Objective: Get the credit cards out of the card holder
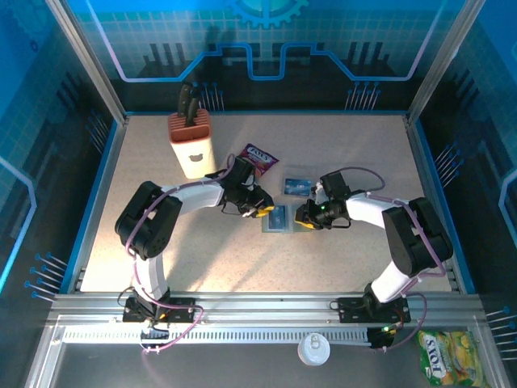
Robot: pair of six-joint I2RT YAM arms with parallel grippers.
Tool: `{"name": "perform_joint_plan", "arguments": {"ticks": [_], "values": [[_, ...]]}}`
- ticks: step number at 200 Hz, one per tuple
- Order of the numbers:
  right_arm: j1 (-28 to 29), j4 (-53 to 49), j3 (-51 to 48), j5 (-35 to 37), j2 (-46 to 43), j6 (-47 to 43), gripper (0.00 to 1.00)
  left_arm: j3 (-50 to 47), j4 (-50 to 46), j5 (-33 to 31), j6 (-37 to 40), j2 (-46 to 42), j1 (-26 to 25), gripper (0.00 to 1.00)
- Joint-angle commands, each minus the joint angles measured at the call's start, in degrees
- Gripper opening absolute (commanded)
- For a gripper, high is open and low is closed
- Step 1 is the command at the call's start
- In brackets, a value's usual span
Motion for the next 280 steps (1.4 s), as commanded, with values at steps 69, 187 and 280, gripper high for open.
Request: {"name": "perform_joint_plan", "arguments": {"ticks": [69, 187, 280], "values": [[1.58, 0.59, 4.63, -5.81, -0.86, 2.86, 0.32, 0.17, 0.69, 0.09, 0.92, 0.82, -1.59, 0.16], [4.03, 6.55, 6.03, -9.83, 4.67, 6.74, 0.33, 2.5, -8.34, -4.4, 5.07, 3.37, -2.28, 0.0], [4.5, 4.21, 9.43, -9.08, 7.34, 4.32, 0.33, 3.03, -9.03, -5.14, 5.61, 3.79, -2.3, 0.0]]}}
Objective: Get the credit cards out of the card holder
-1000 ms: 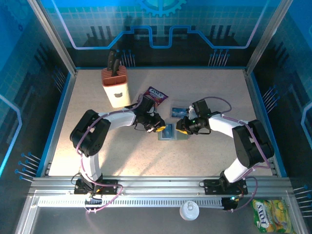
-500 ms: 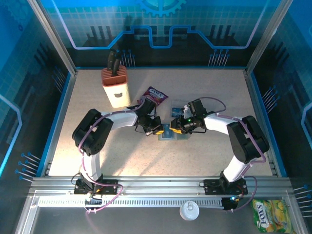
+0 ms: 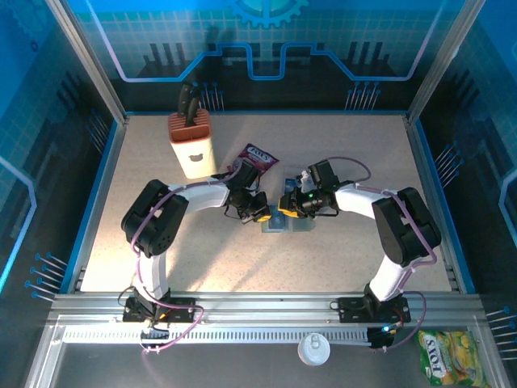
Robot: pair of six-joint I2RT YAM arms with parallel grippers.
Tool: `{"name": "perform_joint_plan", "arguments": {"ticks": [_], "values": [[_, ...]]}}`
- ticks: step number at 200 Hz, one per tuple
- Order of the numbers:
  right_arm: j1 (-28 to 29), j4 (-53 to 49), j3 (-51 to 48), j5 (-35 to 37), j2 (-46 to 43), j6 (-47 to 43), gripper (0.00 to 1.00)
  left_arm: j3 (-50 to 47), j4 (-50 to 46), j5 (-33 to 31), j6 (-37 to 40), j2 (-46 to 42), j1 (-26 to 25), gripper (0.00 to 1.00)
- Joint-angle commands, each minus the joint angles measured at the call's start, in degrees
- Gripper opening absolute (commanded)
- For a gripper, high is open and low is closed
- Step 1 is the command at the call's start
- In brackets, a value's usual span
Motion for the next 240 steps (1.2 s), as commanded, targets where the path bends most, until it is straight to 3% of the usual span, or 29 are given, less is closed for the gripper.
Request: {"name": "perform_joint_plan", "arguments": {"ticks": [1, 240], "values": [[0.87, -1.4, 1.29, -0.47, 1.36, -1.29, 0.33, 1.09, -2.65, -1.43, 1.06, 1.31, -0.29, 0.0], [1.58, -2.06, 2.61, 0.59, 4.54, -2.21, 0.3, 0.56, -2.12, -2.02, 1.68, 2.01, 0.11, 0.0]]}}
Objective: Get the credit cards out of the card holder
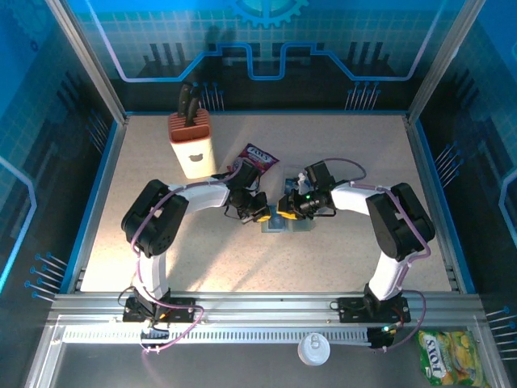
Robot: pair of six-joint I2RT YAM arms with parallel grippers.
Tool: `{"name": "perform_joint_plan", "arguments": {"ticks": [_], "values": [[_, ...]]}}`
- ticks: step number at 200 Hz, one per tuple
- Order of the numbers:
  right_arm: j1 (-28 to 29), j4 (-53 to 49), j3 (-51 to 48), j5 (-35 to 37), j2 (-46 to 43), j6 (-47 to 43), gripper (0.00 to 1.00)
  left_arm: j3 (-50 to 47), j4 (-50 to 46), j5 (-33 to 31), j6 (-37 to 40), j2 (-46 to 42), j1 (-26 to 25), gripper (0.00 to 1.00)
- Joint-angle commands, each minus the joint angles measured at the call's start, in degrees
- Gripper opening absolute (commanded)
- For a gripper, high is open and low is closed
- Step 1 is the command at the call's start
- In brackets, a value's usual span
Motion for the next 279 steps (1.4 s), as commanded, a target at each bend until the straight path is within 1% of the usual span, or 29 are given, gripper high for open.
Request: {"name": "perform_joint_plan", "arguments": {"ticks": [1, 43, 76, 157, 279], "values": [[0.84, -1.45, 1.35, 0.6, 1.36, -0.92, 0.3, 0.49, -1.91, -1.63, 1.24, 1.91, 0.08, 0.0], [1.02, -5.11, 1.9, 3.6, 1.08, -2.9, 0.3, 0.32, -1.91, -1.69, 1.45, 1.7, 0.25, 0.0], [1.1, -6.09, 1.92, 3.46, 1.42, -3.63, 0.31, 0.1, -1.67, -1.54, 1.37, 1.69, 0.34, 0.0], [2.49, -10.1, 3.06, 9.57, -1.57, -6.7, 0.31, -0.51, -1.55, -1.81, 1.37, 1.08, 0.55, 0.0], [2.58, -11.51, 3.72, 11.56, -2.37, -8.58, 0.31, -1.02, -1.47, -1.89, 1.23, 0.59, 0.65, 0.0]]}}
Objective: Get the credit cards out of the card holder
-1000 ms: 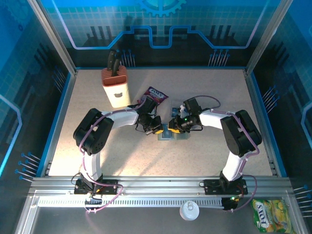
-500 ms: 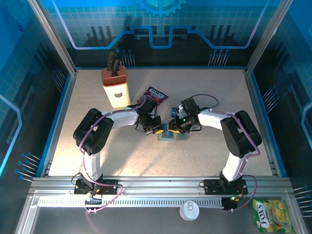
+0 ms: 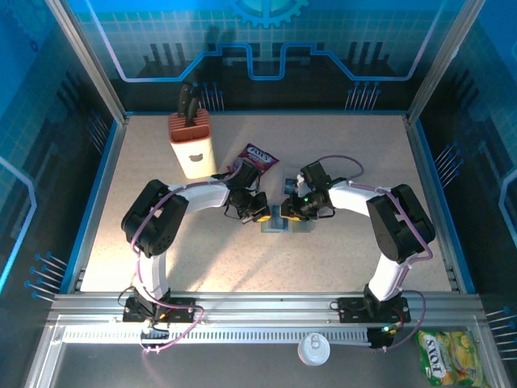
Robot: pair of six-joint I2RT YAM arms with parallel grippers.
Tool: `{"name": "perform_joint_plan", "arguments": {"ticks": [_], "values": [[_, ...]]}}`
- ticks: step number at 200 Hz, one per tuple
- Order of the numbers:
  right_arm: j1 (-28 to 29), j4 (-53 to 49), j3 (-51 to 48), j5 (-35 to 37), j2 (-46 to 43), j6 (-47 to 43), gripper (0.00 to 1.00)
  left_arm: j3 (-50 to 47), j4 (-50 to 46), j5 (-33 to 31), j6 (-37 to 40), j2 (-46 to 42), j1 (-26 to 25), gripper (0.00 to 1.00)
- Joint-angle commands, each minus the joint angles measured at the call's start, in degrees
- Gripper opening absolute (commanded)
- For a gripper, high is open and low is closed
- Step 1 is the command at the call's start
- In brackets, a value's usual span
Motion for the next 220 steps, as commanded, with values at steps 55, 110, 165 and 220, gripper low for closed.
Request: {"name": "perform_joint_plan", "arguments": {"ticks": [55, 110, 165, 220], "values": [[0.85, -3.61, 2.09, 2.64, -2.05, -2.17, 0.32, -1.16, -0.99, -1.61, 1.04, 0.62, 0.44, 0.0], [0.91, -3.61, 2.02, 2.66, -2.42, -2.08, 0.32, -1.33, -0.84, -1.52, 1.13, 0.3, 0.45, 0.0], [0.89, -3.56, 1.51, 2.53, -3.67, -1.81, 0.33, -1.92, 0.57, -1.6, 0.96, -1.42, 0.4, 0.0], [0.81, -3.37, 0.9, 1.62, -4.76, -0.95, 0.34, -1.52, 1.2, -1.51, 1.53, -3.42, 0.09, 0.0]]}}
